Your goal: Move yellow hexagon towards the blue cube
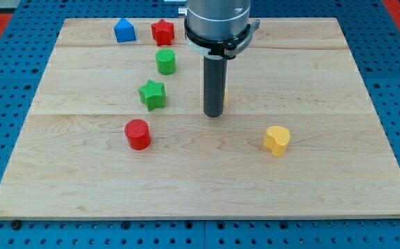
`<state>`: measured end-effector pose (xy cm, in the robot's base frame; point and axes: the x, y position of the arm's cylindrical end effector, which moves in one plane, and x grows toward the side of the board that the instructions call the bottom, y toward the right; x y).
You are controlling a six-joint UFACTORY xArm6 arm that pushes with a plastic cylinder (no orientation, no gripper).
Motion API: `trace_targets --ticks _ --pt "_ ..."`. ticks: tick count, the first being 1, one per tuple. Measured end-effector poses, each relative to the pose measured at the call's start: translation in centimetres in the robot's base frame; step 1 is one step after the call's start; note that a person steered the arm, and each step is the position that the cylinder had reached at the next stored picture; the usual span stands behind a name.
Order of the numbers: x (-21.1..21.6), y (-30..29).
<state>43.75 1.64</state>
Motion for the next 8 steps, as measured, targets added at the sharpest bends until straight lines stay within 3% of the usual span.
trace_targets --ticks 2,4,7,8 --pt "-4.6 -0.2" --pt "-5.5 -0.2" --pt "-10.1 -0.1" --pt "-9.6 -0.4"
